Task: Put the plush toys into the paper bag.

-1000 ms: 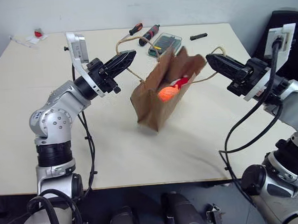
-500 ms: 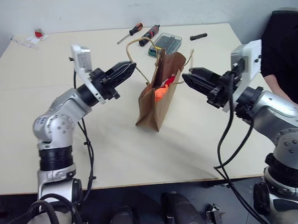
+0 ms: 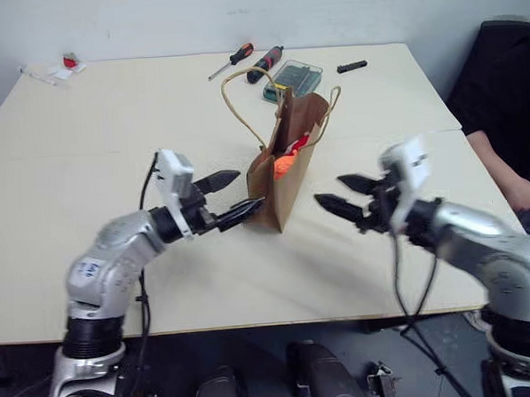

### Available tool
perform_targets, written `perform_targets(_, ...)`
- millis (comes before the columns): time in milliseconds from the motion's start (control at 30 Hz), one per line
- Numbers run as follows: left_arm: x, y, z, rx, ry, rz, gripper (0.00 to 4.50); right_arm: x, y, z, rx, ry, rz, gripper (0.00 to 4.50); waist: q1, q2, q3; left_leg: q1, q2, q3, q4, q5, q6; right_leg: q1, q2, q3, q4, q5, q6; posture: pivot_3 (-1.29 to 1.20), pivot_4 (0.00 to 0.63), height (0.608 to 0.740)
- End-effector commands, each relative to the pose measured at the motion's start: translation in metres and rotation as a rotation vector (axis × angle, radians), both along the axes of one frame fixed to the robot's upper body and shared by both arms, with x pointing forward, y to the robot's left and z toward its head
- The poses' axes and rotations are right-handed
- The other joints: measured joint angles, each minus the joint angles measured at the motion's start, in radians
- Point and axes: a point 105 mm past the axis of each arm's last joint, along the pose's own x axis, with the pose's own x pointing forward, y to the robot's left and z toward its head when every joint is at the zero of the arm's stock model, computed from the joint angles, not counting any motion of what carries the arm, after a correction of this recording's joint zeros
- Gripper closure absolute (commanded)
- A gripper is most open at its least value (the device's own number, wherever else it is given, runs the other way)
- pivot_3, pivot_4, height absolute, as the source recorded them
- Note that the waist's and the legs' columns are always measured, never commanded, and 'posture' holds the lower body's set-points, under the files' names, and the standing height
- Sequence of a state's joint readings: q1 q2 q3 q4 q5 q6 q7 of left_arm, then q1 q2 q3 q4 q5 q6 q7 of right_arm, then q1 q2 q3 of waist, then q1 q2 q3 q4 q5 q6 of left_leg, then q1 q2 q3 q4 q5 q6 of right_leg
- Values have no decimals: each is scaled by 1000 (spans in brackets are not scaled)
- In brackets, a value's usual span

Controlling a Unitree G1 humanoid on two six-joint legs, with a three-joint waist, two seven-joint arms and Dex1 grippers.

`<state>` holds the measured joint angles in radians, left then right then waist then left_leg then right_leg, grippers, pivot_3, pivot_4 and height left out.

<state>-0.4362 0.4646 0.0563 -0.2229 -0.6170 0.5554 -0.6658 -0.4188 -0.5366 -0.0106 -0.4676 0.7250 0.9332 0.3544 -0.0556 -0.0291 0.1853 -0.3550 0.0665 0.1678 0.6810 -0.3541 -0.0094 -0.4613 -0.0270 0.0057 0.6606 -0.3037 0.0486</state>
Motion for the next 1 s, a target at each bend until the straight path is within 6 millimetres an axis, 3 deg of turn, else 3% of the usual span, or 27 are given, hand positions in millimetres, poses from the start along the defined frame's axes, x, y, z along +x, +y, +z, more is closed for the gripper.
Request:
perform_targets(33,1,-3,4,8,-67,15,0,13,14,4,-31,-95,13,2463,0,0,0,0,0,0,0,0,0,0,0,0,0,0,0,0,150,740)
perform_targets(200,8,-16,-1,4,-90,43,0,33,32,0,-30,-128,10,4278,1,0,0,0,0,1,1,0,0,0,-1,0,0,0,0,0,150,740)
perform_targets(233,9,-19,-1,-2,-90,45,0,36,34,1,-23,-132,10,4433,2,0,0,0,0,1,1,0,0,0,-1,-1,0,0,0,0,150,740)
perform_targets(333,13,-26,-2,-3,-96,53,0,40,39,-1,-17,-137,13,4433,4,0,0,0,0,1,1,0,1,0,-1,-1,0,0,0,0,150,740)
perform_targets(533,47,-27,-9,7,-74,206,0,38,45,-8,-18,-132,44,4433,3,0,0,0,0,1,2,0,1,0,-1,-1,1,0,0,0,150,740)
perform_targets(633,57,-29,-10,0,-91,229,537,33,44,-10,-17,-135,54,4500,2,0,0,0,0,1,1,0,1,0,-1,-1,1,0,0,0,150,740)
perform_targets(833,62,-40,-10,-5,-99,160,2417,23,36,-8,-10,-154,57,4500,3,0,0,0,0,1,1,0,1,0,-1,-1,1,0,0,0,150,740)
perform_targets(933,57,-40,-12,7,-85,83,3288,17,17,-18,-127,-158,21,4500,6,0,0,0,0,1,2,0,1,0,-1,-2,1,0,0,0,150,740)
perform_targets(1000,53,-35,-6,-6,-75,14,3890,3,-9,-17,-216,-178,20,4500,12,0,0,-1,0,1,1,0,1,0,-2,-2,0,0,0,0,150,740)
